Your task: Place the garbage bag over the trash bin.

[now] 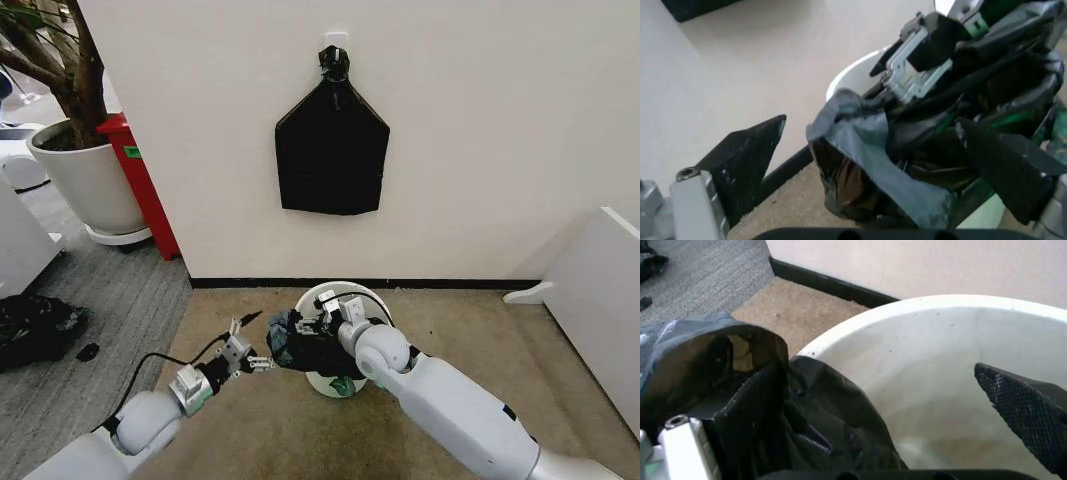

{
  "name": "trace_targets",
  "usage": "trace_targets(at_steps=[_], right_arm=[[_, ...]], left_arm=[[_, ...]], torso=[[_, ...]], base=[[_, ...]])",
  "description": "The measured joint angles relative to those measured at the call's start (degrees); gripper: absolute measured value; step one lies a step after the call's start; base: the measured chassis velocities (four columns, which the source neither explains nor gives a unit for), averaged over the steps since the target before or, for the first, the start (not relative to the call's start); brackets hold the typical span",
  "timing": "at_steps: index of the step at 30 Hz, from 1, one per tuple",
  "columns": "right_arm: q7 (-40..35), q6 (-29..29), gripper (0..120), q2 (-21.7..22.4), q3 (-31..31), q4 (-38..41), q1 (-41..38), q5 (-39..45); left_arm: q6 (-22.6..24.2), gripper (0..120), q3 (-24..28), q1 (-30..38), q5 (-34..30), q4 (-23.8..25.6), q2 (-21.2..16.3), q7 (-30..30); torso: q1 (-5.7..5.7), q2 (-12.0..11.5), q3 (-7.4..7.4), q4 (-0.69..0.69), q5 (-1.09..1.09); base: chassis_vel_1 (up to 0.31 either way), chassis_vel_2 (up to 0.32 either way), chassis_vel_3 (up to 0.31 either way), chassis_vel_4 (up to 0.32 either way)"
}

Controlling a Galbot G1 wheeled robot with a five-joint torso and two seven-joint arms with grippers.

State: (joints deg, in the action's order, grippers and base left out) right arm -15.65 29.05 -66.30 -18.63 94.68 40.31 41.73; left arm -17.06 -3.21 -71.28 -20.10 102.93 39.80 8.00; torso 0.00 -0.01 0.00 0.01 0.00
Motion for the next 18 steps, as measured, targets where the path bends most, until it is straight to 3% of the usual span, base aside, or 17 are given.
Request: trace_targets(at_steps=[18], right_arm=[[-4.64,0.42,100,5.51,3.39,11.71,6.52,3.86]], left_arm=[[3.47,100,-1.39,-0.63,-8.67,4.03,0.47,-6.18]], torso=[[0.00,0.00,0.00,-0.01,0.01]], base=[[0.000,0.000,0.000,0.000]])
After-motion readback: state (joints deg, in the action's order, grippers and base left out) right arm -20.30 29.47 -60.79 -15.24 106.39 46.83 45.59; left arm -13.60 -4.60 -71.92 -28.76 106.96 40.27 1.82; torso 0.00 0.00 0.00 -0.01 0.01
